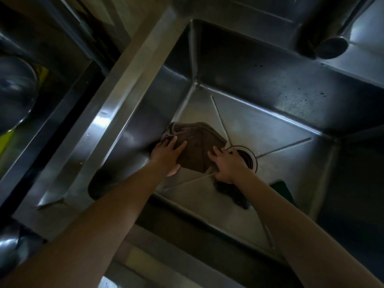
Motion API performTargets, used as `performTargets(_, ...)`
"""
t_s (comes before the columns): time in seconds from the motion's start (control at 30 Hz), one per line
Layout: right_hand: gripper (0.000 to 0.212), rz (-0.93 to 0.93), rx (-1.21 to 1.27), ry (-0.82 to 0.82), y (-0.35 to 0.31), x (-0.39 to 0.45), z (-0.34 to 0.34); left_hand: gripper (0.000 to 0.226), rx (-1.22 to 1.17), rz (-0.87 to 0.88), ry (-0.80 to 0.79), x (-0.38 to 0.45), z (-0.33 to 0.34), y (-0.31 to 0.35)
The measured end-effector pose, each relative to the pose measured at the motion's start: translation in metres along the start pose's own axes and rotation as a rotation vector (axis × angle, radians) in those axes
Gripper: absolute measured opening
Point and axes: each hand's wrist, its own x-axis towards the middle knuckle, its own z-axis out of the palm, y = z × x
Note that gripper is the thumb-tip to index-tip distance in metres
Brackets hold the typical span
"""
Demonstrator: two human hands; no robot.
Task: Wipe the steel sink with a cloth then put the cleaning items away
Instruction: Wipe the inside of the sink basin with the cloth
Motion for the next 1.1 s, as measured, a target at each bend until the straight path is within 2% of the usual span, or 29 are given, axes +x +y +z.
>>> performTargets(0.1, 0.068, 0.015, 0.012, 0.062, -0.001, -0.003, -0.002, 0.076, 0.075, 0.078, 0.058, 0.002, -0.02, -0.007)
performTargets(0.2, 0.071, 0.059, 0.022, 0.138, 0.002, -0.001, -0.009, 0.074, 0.191, 0.166, 0.112, 0.01, -0.034, -0.012)
performTargets(0.33, 0.077, 0.121, 0.146, 0.145, 0.002, 0.004, -0.014, 0.075, 0.231, 0.224, 0.046, 0.019, -0.029, -0.012)
performTargets(0.4, 0.077, 0.128, 0.161, 0.162, 0.001, 0.009, -0.014, 0.082, 0.248, 0.238, 0.038, 0.024, -0.028, -0.014)
performTargets(0.5, 0.078, 0.133, 0.166, 0.194, 0.0, 0.017, -0.011, 0.1, 0.229, 0.23, 0.038, 0.029, -0.031, -0.019)
performTargets(0.73, 0.089, 0.157, 0.081, 0.181, -0.012, 0.02, -0.001, 0.108, 0.185, 0.147, -0.025, 0.027, -0.024, -0.016)
performTargets(0.83, 0.09, 0.139, 0.074, 0.159, -0.014, 0.015, 0.004, 0.108, 0.142, 0.126, -0.043, 0.016, -0.011, -0.013)
performTargets(0.97, 0.089, 0.103, 0.058, 0.131, -0.016, 0.006, 0.009, 0.108, 0.194, 0.113, -0.097, 0.005, -0.005, -0.007)
performTargets(1.1, 0.086, 0.089, 0.065, 0.11, -0.014, -0.004, 0.019, 0.099, 0.242, 0.164, -0.154, -0.002, -0.006, -0.006)
